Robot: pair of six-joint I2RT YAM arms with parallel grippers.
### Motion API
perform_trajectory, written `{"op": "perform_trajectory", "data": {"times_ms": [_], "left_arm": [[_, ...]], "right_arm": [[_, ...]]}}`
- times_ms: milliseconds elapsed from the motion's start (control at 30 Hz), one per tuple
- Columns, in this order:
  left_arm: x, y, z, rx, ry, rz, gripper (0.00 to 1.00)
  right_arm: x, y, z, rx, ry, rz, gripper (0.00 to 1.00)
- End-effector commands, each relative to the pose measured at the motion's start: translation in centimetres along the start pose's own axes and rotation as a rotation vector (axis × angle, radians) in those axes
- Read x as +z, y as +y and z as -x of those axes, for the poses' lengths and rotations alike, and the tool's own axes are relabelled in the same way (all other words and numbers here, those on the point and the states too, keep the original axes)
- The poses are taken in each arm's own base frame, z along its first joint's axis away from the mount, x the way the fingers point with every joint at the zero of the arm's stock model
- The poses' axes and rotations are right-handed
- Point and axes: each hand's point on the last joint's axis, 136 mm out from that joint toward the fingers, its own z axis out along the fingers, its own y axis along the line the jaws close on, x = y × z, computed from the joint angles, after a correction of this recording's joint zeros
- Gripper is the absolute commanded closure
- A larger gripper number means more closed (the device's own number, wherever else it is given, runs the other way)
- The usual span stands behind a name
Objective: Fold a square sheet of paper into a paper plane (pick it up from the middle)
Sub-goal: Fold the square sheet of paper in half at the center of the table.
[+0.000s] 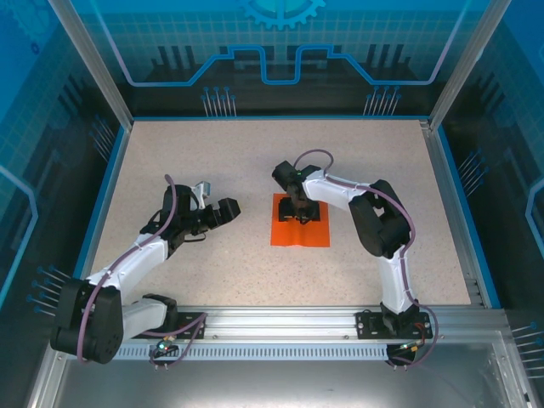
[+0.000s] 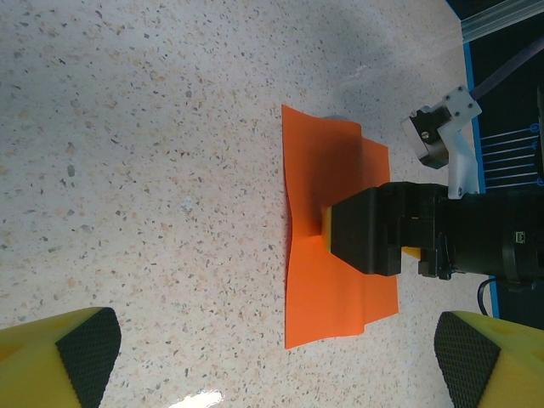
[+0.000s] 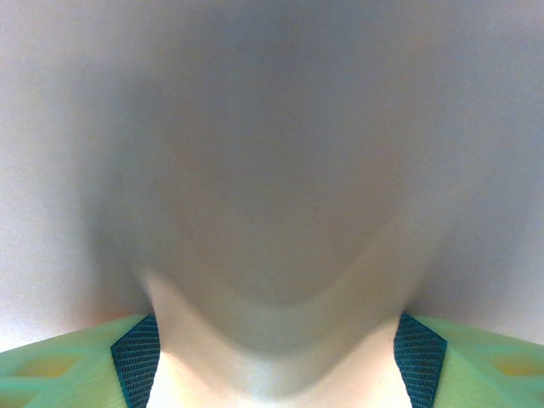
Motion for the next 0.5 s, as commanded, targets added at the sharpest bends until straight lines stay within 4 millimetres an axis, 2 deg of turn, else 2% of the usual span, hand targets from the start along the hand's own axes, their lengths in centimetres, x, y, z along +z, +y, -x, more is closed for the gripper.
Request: {"op": "perform_trajectory", "data": {"times_ms": [0, 167, 467], "left_arm": [[-0.3, -1.3, 0.4, 0.028, 0.0, -0.031, 0.02], [-0.3, -1.4, 0.4, 0.027, 0.002, -0.033, 0.01], [-0.5, -1.6, 0.6, 0.032, -0.004, -0.032, 0.01]], "right_arm": [[3.6, -0.2, -3.0, -0.023, 0.133, 0.003, 0.25], [1.7, 0.6, -1.8, -0.044, 0.091, 0.043, 0.31], [-2.0, 1.2, -0.4, -0.056, 0.019, 0.113, 0.62]]}}
